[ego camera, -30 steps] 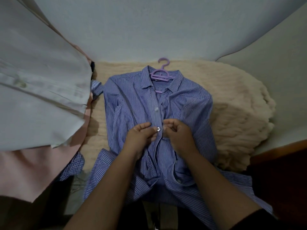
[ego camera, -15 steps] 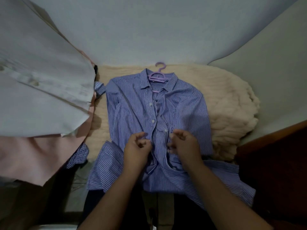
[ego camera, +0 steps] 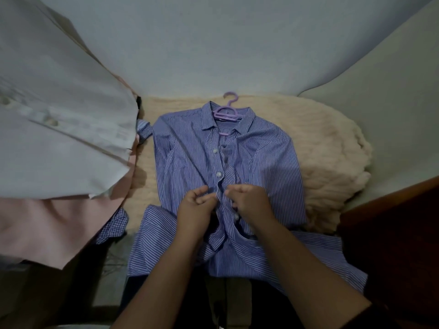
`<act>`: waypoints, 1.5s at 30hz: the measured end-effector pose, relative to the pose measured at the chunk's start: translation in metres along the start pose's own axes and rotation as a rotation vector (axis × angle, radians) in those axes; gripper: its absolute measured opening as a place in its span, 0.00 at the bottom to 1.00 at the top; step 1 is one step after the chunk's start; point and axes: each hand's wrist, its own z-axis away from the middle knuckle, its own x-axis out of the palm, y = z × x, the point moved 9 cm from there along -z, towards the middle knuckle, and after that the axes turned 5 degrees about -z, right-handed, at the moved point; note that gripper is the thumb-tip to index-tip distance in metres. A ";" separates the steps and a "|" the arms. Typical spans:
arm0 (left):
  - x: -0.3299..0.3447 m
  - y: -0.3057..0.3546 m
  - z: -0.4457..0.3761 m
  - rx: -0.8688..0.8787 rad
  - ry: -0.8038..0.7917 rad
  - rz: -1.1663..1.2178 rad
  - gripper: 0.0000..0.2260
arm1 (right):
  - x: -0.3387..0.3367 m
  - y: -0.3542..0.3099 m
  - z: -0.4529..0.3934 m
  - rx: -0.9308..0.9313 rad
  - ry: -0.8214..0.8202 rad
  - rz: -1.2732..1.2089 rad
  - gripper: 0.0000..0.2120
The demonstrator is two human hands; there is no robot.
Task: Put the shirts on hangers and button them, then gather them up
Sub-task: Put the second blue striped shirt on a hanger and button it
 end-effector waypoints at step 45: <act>0.009 0.012 0.014 0.206 -0.040 -0.212 0.13 | -0.002 0.008 0.009 -0.083 0.000 0.002 0.12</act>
